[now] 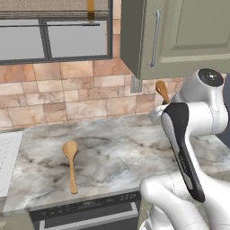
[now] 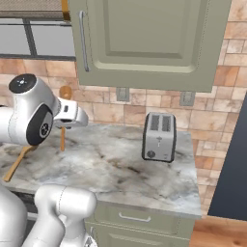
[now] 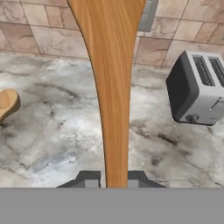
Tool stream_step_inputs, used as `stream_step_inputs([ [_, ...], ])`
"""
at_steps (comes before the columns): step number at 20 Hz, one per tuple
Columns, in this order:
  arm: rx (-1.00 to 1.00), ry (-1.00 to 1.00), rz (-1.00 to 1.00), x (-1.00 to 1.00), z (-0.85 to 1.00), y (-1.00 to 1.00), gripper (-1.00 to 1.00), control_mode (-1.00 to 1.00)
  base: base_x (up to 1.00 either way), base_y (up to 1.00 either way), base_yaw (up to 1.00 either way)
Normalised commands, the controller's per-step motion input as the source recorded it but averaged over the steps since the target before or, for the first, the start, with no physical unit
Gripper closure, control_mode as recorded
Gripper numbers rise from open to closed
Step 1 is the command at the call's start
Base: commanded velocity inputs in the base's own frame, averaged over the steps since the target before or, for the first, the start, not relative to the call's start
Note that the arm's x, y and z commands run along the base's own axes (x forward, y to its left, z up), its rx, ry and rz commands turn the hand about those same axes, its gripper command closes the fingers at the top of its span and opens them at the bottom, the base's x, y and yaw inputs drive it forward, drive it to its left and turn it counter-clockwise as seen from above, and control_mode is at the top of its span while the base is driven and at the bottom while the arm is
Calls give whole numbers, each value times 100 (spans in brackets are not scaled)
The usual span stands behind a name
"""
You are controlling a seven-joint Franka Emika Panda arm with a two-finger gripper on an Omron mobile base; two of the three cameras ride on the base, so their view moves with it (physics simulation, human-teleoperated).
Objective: Organize the utensils by type. Pick up the wooden spoons from the counter and place them in the open cabinet. Then pick up the metallic utensils from the counter and place them in the open drawer.
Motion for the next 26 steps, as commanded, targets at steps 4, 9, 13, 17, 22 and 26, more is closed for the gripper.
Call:
stream_step_inputs([
  [4,0,5,2,0,0,0,100,-100,0,0,0],
  [9,0,1,3,0,0,0,100,-100,0,0,0],
  [13,0,2,0,0,0,1,100,100,0,1,0],
  [17,0,0,0,0,0,0,100,100,-9,1,1],
  [22,0,0,0,0,0,0,100,100,-30,0,2],
  [26,0,0,0,0,0,0,100,100,-43,0,3],
])
